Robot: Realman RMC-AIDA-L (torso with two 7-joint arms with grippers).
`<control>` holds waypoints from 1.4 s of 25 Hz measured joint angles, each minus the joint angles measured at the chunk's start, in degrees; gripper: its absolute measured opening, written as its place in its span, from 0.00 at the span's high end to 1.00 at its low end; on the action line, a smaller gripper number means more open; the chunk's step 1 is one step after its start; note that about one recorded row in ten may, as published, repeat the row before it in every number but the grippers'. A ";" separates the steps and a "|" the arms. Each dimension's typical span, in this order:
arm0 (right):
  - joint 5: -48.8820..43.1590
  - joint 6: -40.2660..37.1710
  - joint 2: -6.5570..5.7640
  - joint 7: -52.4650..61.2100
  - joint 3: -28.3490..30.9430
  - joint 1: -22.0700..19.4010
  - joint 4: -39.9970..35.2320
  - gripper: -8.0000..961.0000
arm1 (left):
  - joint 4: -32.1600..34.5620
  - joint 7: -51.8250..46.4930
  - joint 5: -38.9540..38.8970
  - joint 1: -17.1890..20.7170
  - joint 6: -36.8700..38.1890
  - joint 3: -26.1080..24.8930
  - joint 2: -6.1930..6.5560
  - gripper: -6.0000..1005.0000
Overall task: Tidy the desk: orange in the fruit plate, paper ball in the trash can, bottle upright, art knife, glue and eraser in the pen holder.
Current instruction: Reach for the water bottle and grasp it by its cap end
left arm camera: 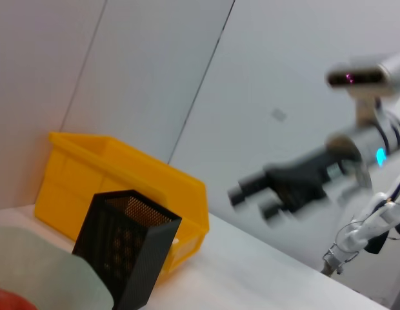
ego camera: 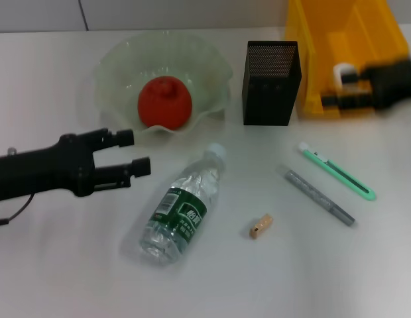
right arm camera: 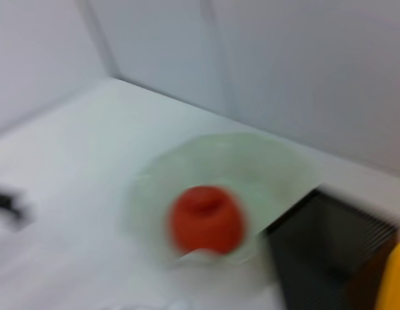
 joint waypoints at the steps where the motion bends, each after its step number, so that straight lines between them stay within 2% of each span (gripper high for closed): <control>1: 0.00 0.00 0.00 0.00 0.00 0.00 0.00 0.26 | 0.00 0.00 0.00 0.00 0.00 0.00 0.00 0.18; 2: 4.95 -1.74 -0.45 -9.34 0.28 -3.35 5.82 0.26 | 2.49 -2.86 1.03 -0.45 0.07 0.01 -0.56 0.18; 3: 4.95 -1.74 -0.45 -9.34 0.28 -3.35 5.82 0.26 | 4.49 -4.86 2.19 -0.85 0.16 0.06 -1.06 0.18; 4: 6.81 -2.91 -0.77 -14.47 0.60 -4.53 9.86 0.26 | 4.49 -4.86 2.19 -0.85 0.16 0.06 -1.06 0.18; 6: 8.26 -4.38 -1.40 -21.18 1.69 -5.32 17.12 0.26 | 8.90 -9.37 4.94 -1.88 0.23 0.78 -2.00 0.18; 7: 8.47 -5.12 -1.94 -27.39 3.27 -5.42 24.58 0.26 | 13.16 -16.81 7.63 -3.58 -1.45 4.12 -2.57 0.18; 8: 8.47 -5.12 -1.94 -27.39 3.27 -5.42 24.58 0.26 | 13.16 -16.81 7.63 -3.58 -1.45 4.12 -2.57 0.18; 9: 8.47 -5.16 -2.10 -31.98 4.64 -5.48 29.68 0.26 | 14.60 -20.66 8.47 -4.58 -2.96 6.18 -2.58 0.18; 11: 8.47 -4.98 -2.12 -34.16 5.56 -5.54 31.67 0.26 | 16.13 -27.86 10.32 -6.95 -6.86 10.36 -2.51 0.19; 12: 8.46 -4.59 -2.12 -36.28 6.90 -5.59 33.39 0.26 | 17.25 -35.32 13.47 -9.79 -11.17 14.06 -2.46 0.19; 14: 8.46 -4.26 -2.09 -36.97 7.43 -5.63 34.03 0.26 | 17.57 -38.50 15.10 -11.13 -12.83 15.45 -2.50 0.19; 17: 8.46 -2.12 -2.08 -37.63 7.91 -5.64 35.05 0.26 | 16.78 -51.20 22.51 -16.92 -19.53 21.27 -2.78 0.19; 18: 8.46 -2.12 -2.08 -37.63 7.91 -5.64 35.05 0.26 | 16.78 -51.20 22.51 -16.92 -19.53 21.27 -2.78 0.19; 22: 8.46 0.07 -1.72 -38.39 7.91 -5.64 35.20 0.26 | 15.29 -59.27 25.30 -20.22 -24.86 29.92 -2.88 0.19; 35: 8.53 0.81 -1.62 -39.32 7.92 -4.49 35.33 0.26 | 14.40 -63.63 26.99 -20.62 -29.91 37.75 -3.15 0.21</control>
